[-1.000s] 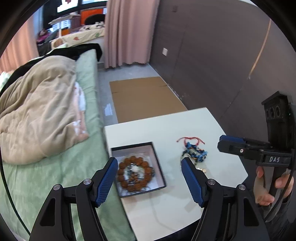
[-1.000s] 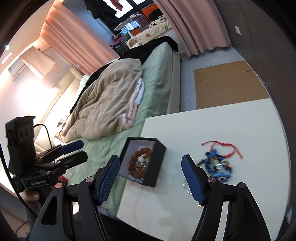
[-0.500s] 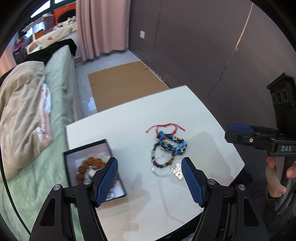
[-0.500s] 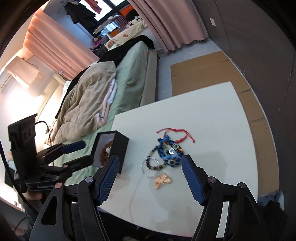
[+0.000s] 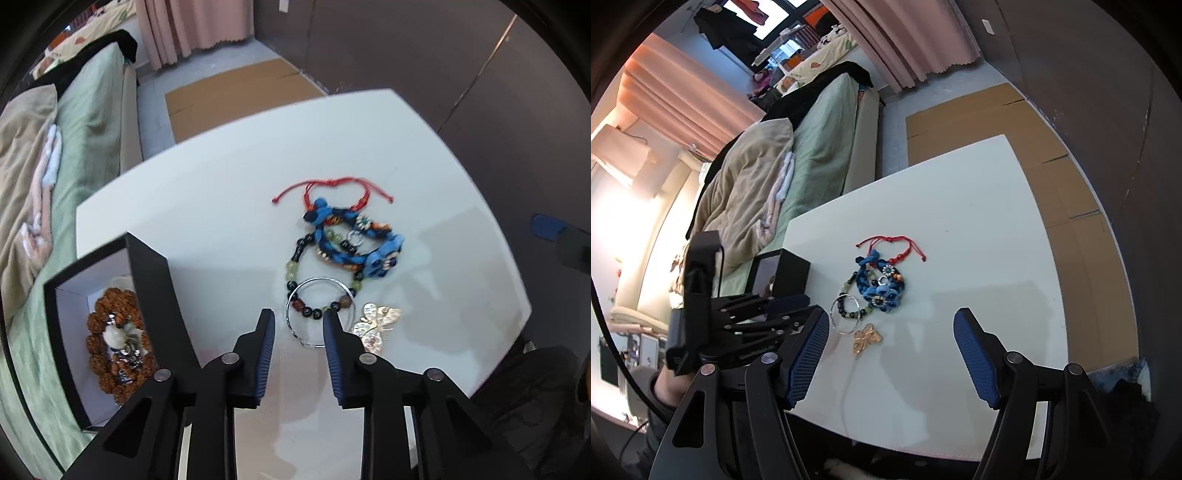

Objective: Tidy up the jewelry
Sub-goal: 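Move the right tool to the pile and grasp the blue braided bracelet, then carry the blue braided bracelet to the box and release it with the right tool, then withdraw the open right tool from the box, then move the left tool to the green-and-black bead bracelet and grasp it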

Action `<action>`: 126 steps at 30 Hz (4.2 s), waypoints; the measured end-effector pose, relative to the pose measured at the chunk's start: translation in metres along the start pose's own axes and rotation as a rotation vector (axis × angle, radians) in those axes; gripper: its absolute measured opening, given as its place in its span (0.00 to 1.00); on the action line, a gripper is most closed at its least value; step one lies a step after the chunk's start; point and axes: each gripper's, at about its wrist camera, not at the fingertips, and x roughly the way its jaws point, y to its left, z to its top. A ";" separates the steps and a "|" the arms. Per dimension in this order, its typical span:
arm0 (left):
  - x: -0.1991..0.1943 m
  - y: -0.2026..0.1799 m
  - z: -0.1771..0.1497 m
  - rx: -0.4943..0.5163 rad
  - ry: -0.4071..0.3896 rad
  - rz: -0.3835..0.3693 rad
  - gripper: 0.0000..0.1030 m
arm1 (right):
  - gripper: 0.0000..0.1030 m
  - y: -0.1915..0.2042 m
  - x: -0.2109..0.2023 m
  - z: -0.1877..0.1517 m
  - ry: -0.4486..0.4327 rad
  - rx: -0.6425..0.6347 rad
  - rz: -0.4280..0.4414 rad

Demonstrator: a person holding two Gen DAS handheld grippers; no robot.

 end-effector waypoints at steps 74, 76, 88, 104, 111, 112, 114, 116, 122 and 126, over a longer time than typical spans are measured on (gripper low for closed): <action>-0.077 0.069 -0.011 -0.125 -0.145 0.020 0.01 | 0.28 0.076 0.055 0.035 -0.049 0.001 0.132; -0.082 0.082 -0.014 -0.146 -0.152 0.030 0.02 | 0.28 0.089 0.055 0.037 -0.066 0.002 0.155; -0.099 0.132 -0.037 -0.259 -0.193 -0.078 0.02 | 0.28 0.148 0.069 0.034 -0.084 -0.038 0.284; -0.134 0.181 -0.072 -0.379 -0.268 -0.020 0.63 | 0.69 0.195 0.130 0.018 0.088 -0.106 0.319; -0.132 0.173 -0.074 -0.358 -0.276 -0.039 0.63 | 0.69 0.182 0.121 0.018 0.104 -0.094 0.260; -0.132 0.170 -0.072 -0.349 -0.278 -0.042 0.63 | 0.69 0.180 0.114 0.019 0.097 -0.105 0.247; -0.132 0.162 -0.070 -0.327 -0.281 -0.044 0.63 | 0.69 0.171 0.103 0.020 0.082 -0.109 0.231; -0.132 0.152 -0.066 -0.298 -0.279 -0.043 0.63 | 0.69 0.158 0.093 0.021 0.065 -0.103 0.202; -0.130 0.124 -0.050 -0.214 -0.269 -0.045 0.63 | 0.69 0.122 0.070 0.022 0.042 -0.095 0.121; -0.125 0.101 -0.037 -0.158 -0.258 -0.050 0.63 | 0.69 0.095 0.058 0.022 0.033 -0.079 0.077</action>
